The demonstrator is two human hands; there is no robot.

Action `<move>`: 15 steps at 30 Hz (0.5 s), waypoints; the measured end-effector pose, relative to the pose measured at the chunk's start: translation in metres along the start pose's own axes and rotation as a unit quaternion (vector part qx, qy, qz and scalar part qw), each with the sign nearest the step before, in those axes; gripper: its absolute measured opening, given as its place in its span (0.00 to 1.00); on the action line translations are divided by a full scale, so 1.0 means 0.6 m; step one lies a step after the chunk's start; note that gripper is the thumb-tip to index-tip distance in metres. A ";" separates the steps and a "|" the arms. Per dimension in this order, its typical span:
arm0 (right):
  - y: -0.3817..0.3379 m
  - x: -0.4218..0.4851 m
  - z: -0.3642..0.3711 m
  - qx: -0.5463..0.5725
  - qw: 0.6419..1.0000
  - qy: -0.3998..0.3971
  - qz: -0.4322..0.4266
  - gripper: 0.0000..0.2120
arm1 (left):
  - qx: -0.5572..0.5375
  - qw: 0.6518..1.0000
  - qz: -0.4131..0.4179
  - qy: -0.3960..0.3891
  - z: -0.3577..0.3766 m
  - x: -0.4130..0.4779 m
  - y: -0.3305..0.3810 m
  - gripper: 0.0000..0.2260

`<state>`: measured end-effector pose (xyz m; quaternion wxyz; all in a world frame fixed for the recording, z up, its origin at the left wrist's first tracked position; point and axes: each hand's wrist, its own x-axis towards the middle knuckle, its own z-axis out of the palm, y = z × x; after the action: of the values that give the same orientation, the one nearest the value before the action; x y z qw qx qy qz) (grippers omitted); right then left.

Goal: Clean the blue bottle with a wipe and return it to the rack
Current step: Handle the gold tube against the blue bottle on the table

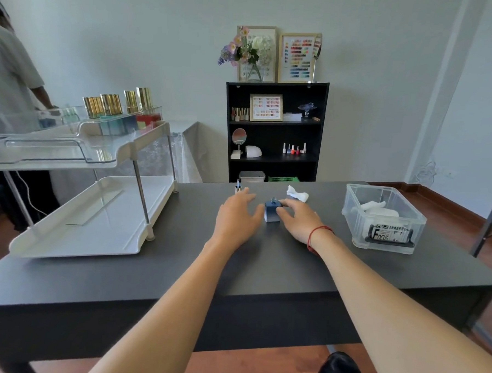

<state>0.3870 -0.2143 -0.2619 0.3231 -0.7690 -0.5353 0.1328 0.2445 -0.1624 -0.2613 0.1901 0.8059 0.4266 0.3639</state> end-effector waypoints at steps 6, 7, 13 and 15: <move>-0.019 0.009 0.002 -0.011 1.000 0.005 0.007 0.17 | 0.031 0.995 -0.068 0.064 -0.039 0.024 -0.024 0.19; -0.022 0.012 0.004 -0.014 1.000 0.008 0.005 0.17 | 0.042 0.995 -0.086 0.040 -0.037 0.032 -0.029 0.20; -0.035 0.044 0.019 -0.006 1.000 0.015 -0.001 0.17 | 0.011 0.991 -0.122 -0.061 -0.016 0.078 -0.061 0.28; -0.037 0.059 0.022 -0.011 1.000 0.017 -0.001 0.17 | 0.002 0.992 -0.109 -0.070 -0.010 0.090 -0.070 0.22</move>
<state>0.3774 -0.1727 -0.2529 0.3241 -0.7739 -0.5322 0.1131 0.2372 -0.0942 -0.2602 0.2567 0.7782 0.4986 0.2826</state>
